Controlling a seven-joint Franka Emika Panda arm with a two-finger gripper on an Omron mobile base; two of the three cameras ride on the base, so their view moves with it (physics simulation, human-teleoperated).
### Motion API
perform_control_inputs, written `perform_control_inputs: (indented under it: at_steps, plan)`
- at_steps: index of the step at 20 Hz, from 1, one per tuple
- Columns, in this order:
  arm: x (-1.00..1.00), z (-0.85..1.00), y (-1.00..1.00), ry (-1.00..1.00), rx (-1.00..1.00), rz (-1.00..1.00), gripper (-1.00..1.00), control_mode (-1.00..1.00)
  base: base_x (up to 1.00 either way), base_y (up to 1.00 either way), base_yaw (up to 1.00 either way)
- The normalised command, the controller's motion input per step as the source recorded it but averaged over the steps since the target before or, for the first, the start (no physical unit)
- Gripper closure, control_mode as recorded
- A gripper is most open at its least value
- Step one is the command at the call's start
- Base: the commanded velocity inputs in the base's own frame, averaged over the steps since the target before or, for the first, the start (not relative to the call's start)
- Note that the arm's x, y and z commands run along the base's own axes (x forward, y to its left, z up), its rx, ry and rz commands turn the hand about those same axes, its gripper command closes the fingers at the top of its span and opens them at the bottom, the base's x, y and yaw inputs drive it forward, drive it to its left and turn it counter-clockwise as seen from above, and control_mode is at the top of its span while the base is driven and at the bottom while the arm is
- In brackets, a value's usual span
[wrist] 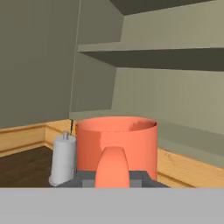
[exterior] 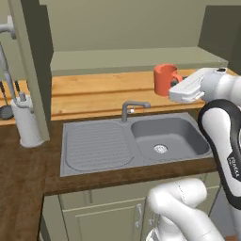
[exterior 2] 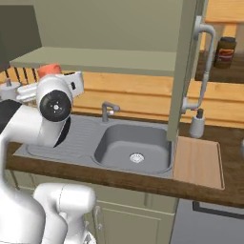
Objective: Pick the kettle from the counter and place it on the tray. Then pick the mug from the cabinet and place it on the tray. Then close the cabinet doors.
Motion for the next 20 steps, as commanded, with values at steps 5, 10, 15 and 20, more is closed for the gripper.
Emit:
perform_control_inputs:
  at_steps: [5,10,15,20]
  plan:
    - [0.00,0.00,0.00,0.00,0.00,0.00,1.00,1.00,-1.00,-0.10,0.01]
    - [0.00,0.00,0.00,0.00,0.00,0.00,1.00,1.00,-0.93,-0.56,-0.01]
    - [0.00,0.00,0.00,0.00,0.00,0.00,1.00,1.00,-0.67,-0.84,0.00]
    - [0.00,0.00,0.00,0.00,0.00,0.00,1.00,1.00,-0.25,-0.92,0.00]
